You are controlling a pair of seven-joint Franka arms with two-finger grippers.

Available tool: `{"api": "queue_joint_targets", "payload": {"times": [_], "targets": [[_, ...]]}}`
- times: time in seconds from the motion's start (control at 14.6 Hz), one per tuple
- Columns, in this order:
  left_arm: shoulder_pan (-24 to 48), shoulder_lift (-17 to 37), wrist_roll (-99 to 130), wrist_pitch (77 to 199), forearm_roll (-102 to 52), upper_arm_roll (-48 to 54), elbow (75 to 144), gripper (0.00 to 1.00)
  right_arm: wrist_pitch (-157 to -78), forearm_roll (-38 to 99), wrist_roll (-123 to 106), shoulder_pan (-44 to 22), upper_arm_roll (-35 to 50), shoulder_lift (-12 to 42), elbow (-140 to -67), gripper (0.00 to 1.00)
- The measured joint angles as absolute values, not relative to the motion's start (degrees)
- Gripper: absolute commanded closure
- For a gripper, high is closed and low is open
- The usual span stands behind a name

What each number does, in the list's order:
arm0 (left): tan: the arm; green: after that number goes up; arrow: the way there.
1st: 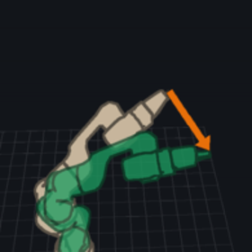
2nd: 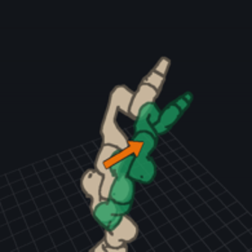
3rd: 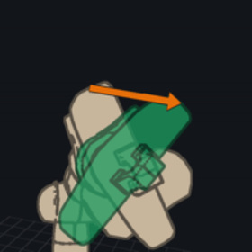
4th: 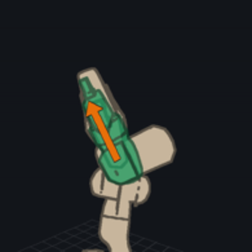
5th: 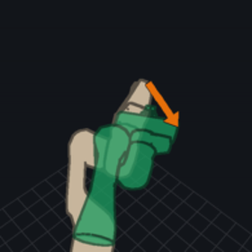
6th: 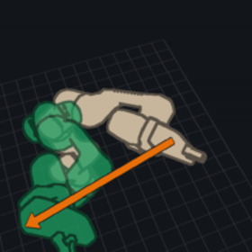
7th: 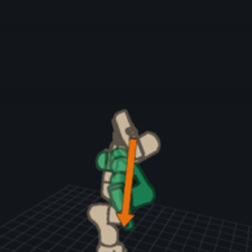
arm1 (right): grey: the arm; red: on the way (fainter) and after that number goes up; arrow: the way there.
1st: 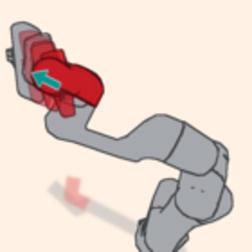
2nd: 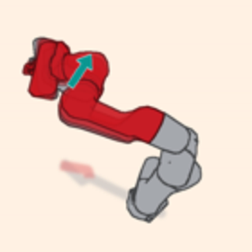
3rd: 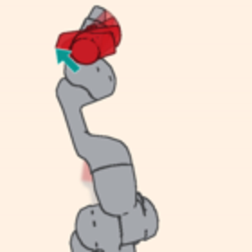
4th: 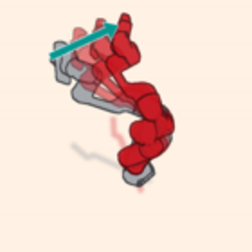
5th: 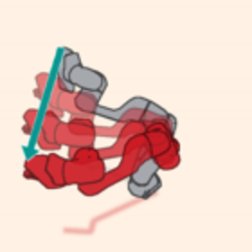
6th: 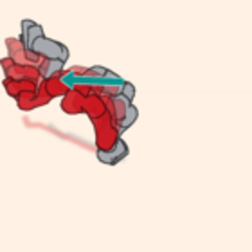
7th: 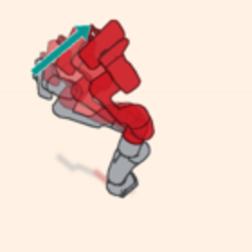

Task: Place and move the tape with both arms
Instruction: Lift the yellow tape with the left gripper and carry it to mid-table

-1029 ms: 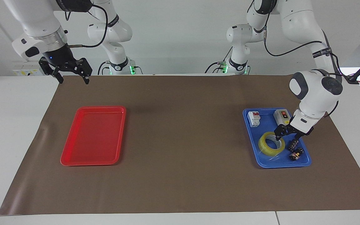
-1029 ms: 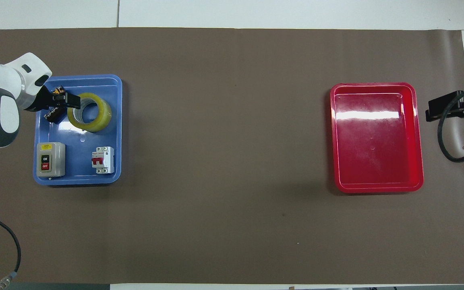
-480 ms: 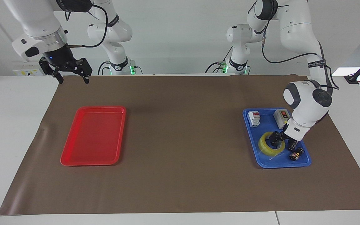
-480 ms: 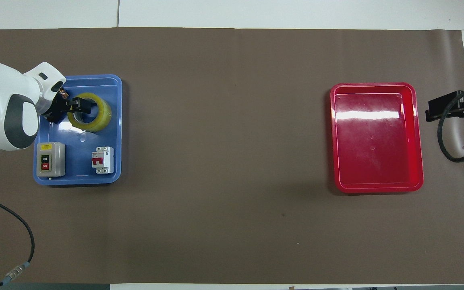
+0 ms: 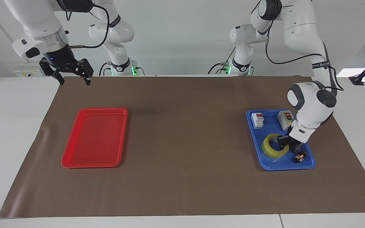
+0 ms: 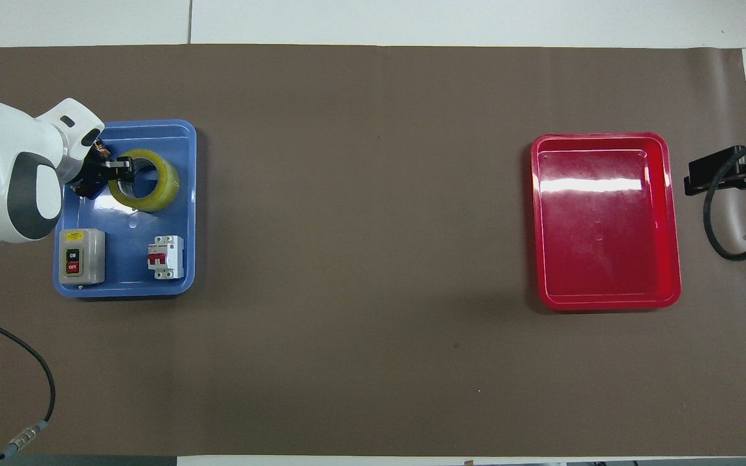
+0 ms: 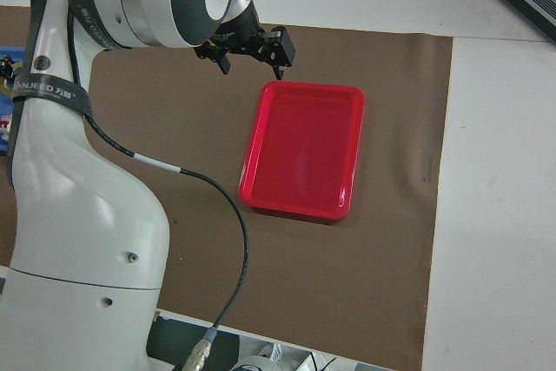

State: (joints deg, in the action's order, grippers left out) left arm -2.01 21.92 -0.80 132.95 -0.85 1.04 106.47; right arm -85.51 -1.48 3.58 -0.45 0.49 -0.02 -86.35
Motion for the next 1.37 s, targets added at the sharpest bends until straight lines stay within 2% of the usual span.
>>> {"api": "queue_joint_targets", "payload": {"times": [0.21, 0.62, 1.37], "targets": [[-1.96, 20.88, -0.63, 131.99, -0.85, 1.06, 106.33, 1.00, -85.51, -1.48, 3.59, -0.45, 0.49, -0.02, -86.38, 0.00], [0.77, 14.06, 3.55, 120.34, -0.85, 1.81, 103.46, 1.00, -85.51, -1.48, 3.59, -0.42, 0.48, -0.02, -86.44, 0.00], [27.56, 14.76, 39.19, 120.91, 1.57, 2.49, 105.09, 1.00, -85.51, -1.48, 3.59, -0.39, 0.45, -0.02, -86.45, 0.00]]}}
